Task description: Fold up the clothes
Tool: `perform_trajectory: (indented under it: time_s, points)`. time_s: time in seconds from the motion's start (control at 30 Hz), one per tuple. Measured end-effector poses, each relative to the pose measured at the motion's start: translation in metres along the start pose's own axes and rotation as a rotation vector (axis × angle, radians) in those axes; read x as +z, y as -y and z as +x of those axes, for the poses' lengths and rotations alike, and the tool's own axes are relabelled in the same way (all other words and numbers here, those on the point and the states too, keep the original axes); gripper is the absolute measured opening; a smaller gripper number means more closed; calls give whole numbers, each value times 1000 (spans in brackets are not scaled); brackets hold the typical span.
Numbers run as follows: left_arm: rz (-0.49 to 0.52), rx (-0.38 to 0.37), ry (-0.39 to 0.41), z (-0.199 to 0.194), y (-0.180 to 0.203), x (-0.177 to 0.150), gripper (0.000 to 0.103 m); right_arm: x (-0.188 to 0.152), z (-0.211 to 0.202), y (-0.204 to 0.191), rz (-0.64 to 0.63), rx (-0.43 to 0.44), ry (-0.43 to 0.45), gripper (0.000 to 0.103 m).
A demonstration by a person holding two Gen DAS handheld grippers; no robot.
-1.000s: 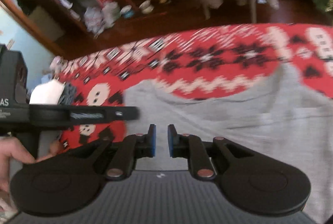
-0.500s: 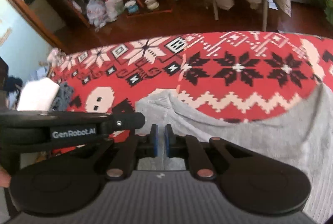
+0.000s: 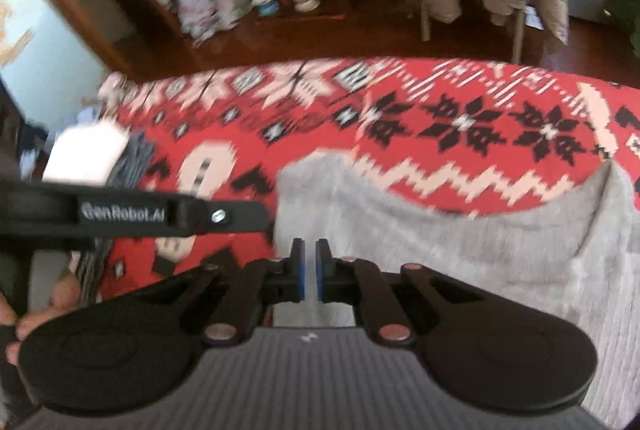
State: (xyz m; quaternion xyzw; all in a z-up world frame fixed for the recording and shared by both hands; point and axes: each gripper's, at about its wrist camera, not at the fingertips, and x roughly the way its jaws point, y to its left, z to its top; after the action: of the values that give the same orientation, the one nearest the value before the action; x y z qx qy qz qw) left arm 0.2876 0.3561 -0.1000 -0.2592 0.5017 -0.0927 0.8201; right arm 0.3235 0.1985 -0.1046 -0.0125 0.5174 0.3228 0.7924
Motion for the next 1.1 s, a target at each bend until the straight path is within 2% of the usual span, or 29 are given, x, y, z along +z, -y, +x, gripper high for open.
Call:
perform_trajectory:
  time_s: [0.1,0.17,0.3,0.43,0.57,0.63,0.7,0.8,0.97,1.1]
  points:
    - [28,19,-42,13,-1,-10,6,-12,7,1,4,2,-36,5]
    - [1,24,-55,13,-6,-12,5,-19,5,1,4,11,-45,5]
    - [-49,6,-15,-6,-6,-20,5,-27,-23,2,6,18,-19,5]
    - [-54,7,-37,-10,1,-33,5,-42,-27,3,2,18,-71,6]
    - [-2,-4,-94,-8,15,-55,5,-62,-32,4,8,13,-107,6]
    - [35,-3,-126,-4,22,-67,5,-68,-41,6,34,13,-98,8]
    - [69,20,-160,1,24,-80,5,-75,-47,8,58,7,-98,10]
    - [115,43,-167,0,26,-94,5,-90,-43,10,64,-10,-127,9]
    - [106,58,-155,-15,30,-97,5,-107,-53,5,35,2,-146,9]
    - [144,40,-139,-21,42,-98,5,-106,-71,4,49,-2,-92,9]
